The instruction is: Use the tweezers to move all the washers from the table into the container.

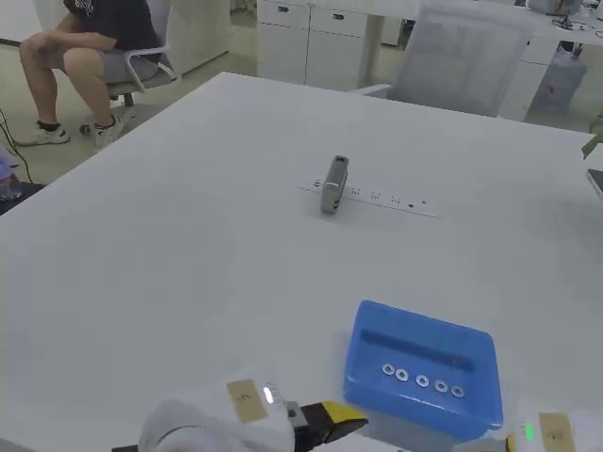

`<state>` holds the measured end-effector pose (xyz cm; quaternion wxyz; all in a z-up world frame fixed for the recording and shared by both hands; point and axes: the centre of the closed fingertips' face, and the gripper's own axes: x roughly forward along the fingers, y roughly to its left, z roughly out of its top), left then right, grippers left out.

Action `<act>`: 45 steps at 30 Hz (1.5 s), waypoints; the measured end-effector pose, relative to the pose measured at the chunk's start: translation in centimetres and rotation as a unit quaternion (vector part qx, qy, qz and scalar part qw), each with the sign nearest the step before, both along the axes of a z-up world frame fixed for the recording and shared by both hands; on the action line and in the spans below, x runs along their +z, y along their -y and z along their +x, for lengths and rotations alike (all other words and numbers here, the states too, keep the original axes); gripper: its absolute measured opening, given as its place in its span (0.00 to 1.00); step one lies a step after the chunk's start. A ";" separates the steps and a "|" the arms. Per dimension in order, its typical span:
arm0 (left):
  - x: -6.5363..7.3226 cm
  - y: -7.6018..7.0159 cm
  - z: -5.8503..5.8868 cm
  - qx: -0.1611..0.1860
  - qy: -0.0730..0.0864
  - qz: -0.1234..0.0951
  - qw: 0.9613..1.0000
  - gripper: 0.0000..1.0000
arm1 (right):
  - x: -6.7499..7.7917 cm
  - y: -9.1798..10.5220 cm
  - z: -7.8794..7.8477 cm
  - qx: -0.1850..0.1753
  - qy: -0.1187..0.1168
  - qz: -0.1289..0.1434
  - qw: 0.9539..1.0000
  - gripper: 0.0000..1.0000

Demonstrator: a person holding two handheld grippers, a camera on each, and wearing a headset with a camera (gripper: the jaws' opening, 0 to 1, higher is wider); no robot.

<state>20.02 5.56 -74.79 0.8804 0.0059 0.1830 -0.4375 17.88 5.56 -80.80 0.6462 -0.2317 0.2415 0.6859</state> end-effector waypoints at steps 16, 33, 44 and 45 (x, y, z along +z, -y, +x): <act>-1.3 1.3 -1.8 -0.064 0.016 0.066 0.996 0.03 | -1.2 1.1 -0.2 0.049 0.040 -0.056 0.996 0.03; -3.8 1.8 -3.1 -0.131 0.019 0.163 0.978 0.00 | -2.7 3.0 -0.4 0.089 0.083 -0.126 0.984 0.04; -3.9 2.1 -1.9 -0.184 0.027 0.198 0.963 0.00 | -2.3 3.9 0.7 0.060 0.094 -0.116 0.987 0.03; -3.7 2.1 -1.8 -0.182 0.024 0.194 0.964 0.00 | -2.2 3.9 0.9 0.056 0.094 -0.110 0.988 0.03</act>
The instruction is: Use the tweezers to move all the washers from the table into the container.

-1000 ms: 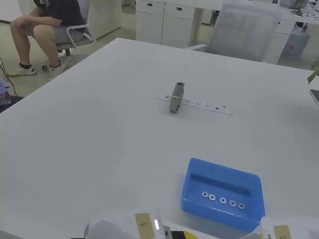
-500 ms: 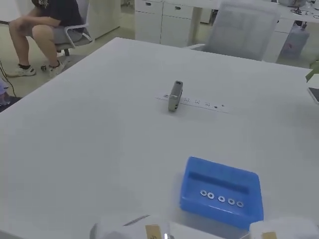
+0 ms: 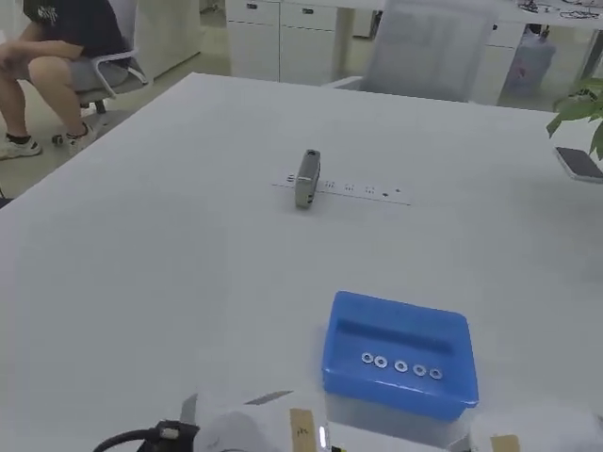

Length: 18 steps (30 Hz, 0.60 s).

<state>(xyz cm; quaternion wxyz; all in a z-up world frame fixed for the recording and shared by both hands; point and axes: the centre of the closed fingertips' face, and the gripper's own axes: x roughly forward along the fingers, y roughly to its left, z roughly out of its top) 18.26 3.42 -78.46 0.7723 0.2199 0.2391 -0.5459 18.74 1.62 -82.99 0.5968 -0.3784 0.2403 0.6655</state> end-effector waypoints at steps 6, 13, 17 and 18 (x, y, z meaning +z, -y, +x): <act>0.6 0.5 0.2 -0.012 -0.014 -0.014 1.000 0.05 | 0.0 0.3 0.2 -0.005 0.004 0.004 1.000 0.03; 0.5 0.8 0.7 -0.020 -0.009 0.003 1.000 0.04 | -0.1 0.3 0.2 -0.009 0.006 0.007 1.000 0.03; 0.4 0.5 0.6 -0.023 -0.005 0.014 1.000 0.03 | -0.1 0.6 0.3 -0.013 0.008 0.007 1.000 0.03; 0.4 0.4 0.6 -0.024 -0.003 0.017 1.000 0.01 | -0.1 0.7 0.4 -0.015 0.008 0.008 1.000 0.03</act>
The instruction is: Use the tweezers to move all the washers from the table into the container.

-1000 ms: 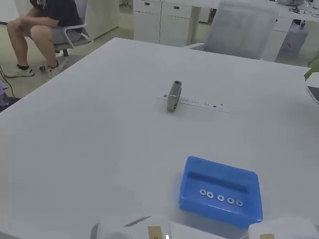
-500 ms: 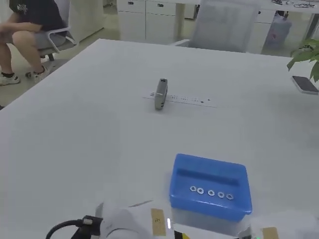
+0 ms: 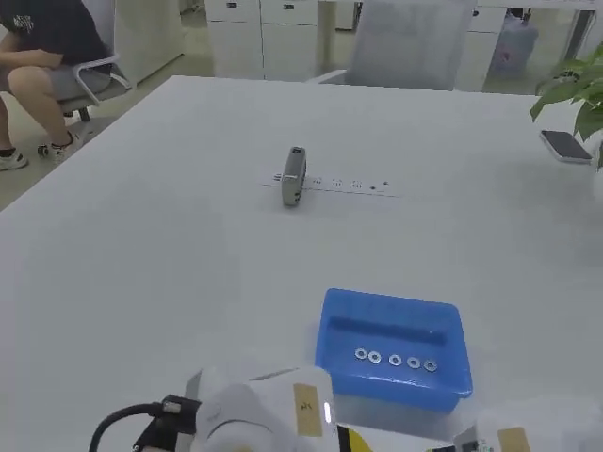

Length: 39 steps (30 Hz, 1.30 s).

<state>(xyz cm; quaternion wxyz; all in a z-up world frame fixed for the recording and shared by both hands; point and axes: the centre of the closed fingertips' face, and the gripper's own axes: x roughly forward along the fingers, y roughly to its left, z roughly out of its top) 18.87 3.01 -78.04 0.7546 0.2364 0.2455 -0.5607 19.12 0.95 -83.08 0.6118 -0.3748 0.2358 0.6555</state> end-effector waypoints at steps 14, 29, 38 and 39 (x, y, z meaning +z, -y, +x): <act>0.6 0.1 -0.1 -0.032 0.038 0.034 0.998 0.00 | 0.1 0.1 0.1 -0.008 0.000 0.006 1.000 0.03; 0.8 0.4 0.1 -0.036 0.035 0.028 0.998 0.00 | -0.3 0.4 0.4 -0.009 -0.002 0.002 1.000 0.03; 0.8 0.8 -0.2 -0.047 0.038 0.028 0.998 0.00 | -0.7 0.3 0.3 -0.009 -0.007 -0.001 1.000 0.03; 0.8 0.8 -0.2 -0.048 0.037 0.030 0.998 0.00 | -0.7 0.3 0.3 -0.008 -0.005 -0.001 1.000 0.03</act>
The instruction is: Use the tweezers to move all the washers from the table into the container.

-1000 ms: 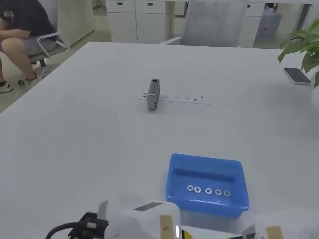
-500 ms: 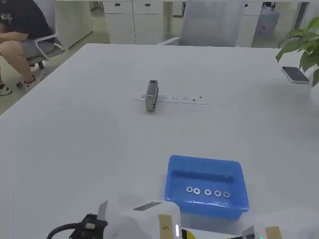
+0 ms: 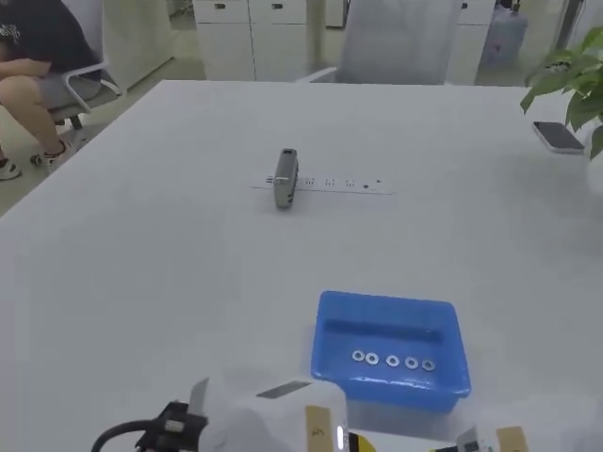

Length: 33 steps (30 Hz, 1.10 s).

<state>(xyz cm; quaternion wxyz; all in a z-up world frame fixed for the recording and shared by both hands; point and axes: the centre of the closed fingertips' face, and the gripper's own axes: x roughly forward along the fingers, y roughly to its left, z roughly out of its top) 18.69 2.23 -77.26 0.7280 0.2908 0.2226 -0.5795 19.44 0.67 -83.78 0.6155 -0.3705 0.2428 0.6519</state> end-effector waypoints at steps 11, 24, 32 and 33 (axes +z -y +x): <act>-0.6 -0.2 0.5 0.011 -0.017 0.005 1.000 0.00 | -0.1 -0.1 0.5 -0.036 -0.019 0.015 0.999 0.06; -3.6 -2.7 2.0 0.020 -0.070 0.072 0.995 0.00 | 1.5 1.1 0.8 -0.130 -0.046 0.092 0.986 0.48; -6.4 -3.7 2.5 0.015 -0.112 0.139 0.984 0.00 | 2.3 3.2 1.1 -0.194 -0.050 0.112 0.973 0.65; -6.9 -3.9 2.5 0.015 -0.118 0.153 0.981 0.00 | 2.5 3.5 1.2 -0.200 -0.047 0.113 0.972 0.66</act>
